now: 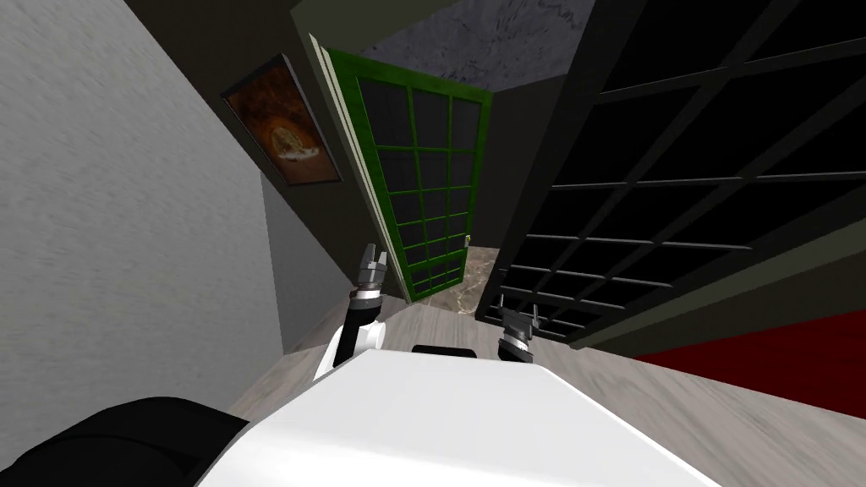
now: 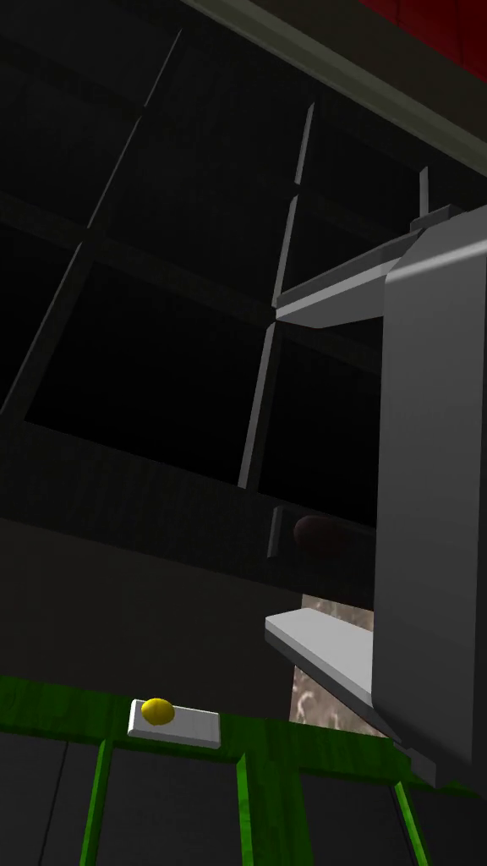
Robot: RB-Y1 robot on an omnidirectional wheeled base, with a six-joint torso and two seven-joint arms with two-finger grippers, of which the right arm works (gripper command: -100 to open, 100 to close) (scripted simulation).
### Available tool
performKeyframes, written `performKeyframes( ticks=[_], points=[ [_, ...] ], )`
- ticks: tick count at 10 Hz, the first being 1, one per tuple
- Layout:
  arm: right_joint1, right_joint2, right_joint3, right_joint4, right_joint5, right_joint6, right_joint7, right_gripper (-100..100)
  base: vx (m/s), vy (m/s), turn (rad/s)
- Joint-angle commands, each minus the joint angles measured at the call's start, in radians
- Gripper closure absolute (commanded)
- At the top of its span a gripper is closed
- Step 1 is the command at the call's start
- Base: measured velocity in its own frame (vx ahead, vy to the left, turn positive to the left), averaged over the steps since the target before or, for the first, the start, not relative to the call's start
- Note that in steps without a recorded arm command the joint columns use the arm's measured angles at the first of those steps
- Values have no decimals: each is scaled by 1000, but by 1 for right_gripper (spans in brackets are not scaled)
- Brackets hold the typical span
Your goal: Push the door open
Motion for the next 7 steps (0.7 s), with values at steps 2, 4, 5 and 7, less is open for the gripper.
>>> performKeyframes(
  ticks=[2,4,5,7],
  points=[
    [-2,0,20,59,-43,-47,-42,-100,13,-94,194],
    [-2,0,34,97,-75,-79,-71,-100,25,-88,207],
    [-1,0,41,116,-91,-95,-85,-100,16,-101,198],
    [-1,0,55,153,-122,-125,-113,-100,17,-89,214]
  ],
)
